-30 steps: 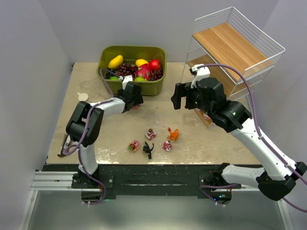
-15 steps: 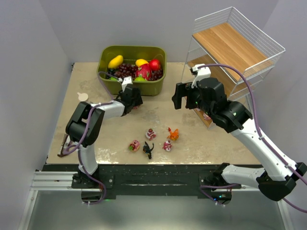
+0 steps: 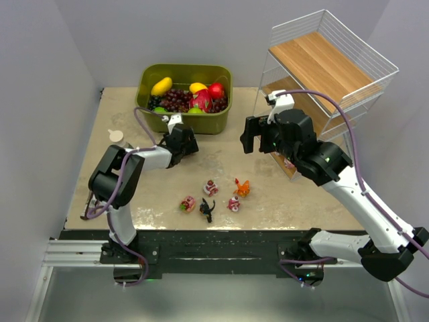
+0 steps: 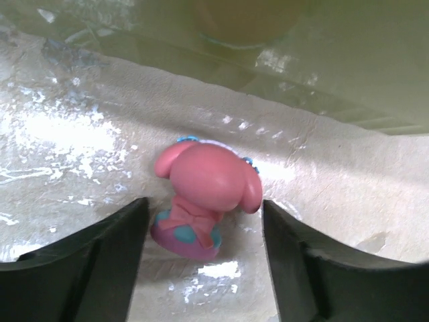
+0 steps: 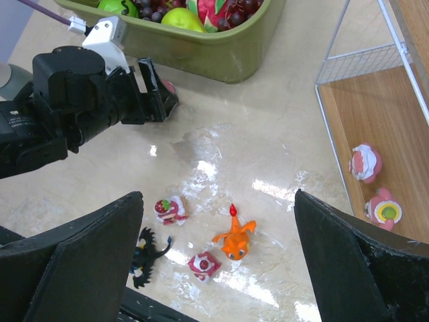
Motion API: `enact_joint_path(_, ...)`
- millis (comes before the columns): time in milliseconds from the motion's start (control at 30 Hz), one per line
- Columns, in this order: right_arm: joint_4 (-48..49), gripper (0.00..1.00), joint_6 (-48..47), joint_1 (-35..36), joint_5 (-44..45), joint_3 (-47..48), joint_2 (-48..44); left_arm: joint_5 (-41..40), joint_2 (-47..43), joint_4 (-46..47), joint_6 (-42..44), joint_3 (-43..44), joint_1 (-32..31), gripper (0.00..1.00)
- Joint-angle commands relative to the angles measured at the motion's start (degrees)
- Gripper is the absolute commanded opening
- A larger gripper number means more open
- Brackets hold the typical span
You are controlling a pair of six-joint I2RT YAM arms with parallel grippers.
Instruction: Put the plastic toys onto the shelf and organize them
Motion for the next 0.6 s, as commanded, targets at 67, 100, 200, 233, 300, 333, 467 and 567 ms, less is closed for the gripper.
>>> enact_joint_path(67, 1.6, 0.97, -0.6, 0.1, -0.3, -0.3, -1.6, 1.7, -0.7, -3.2, -0.9, -2.7, -0.2, 0.59)
enact_joint_path(100, 1.7, 0.97, -0.6, 0.1, -0.4, -0.3, -1.5, 1.7, -0.7, -3.4, -0.9, -2.8, -0.2, 0.57)
enact_joint_path(200, 1.8, 0.97, -0.6, 0.1, -0.3, -0.4, -1.6, 1.3, -1.1, -3.7, -0.6, -2.9, -0.3, 0.49)
enact_joint_path(233, 2.0, 0.97, -0.6, 0.1, -0.3, -0.4, -1.5, 1.4, -1.4, -3.9, -0.6, -2.9, -0.3, 0.44)
enact_joint_path(300, 2.1, 0.97, -0.7, 0.1, -0.4, -0.4, -1.5, 1.4, -2.1, -4.1, -0.5, -3.3, -0.3, 0.41)
enact_joint_path(333, 2.2, 0.97, -0.7, 0.1, -0.5, -0.4, -1.4, 1.3, -2.7, -3.9, -0.4, -3.4, -0.3, 0.36)
enact_joint_path(467, 2.3, 0.97, -0.8, 0.1, -0.7, -0.4, -1.2, 1.4, -3.8, -4.0, 0.3, -3.7, -0.3, 0.18)
enact_joint_path(567, 2.5, 0.97, -0.9, 0.1, -1.2, -0.3, -0.9, 2.9, -4.9, -4.0, 1.4, -3.7, -0.3, 0.03)
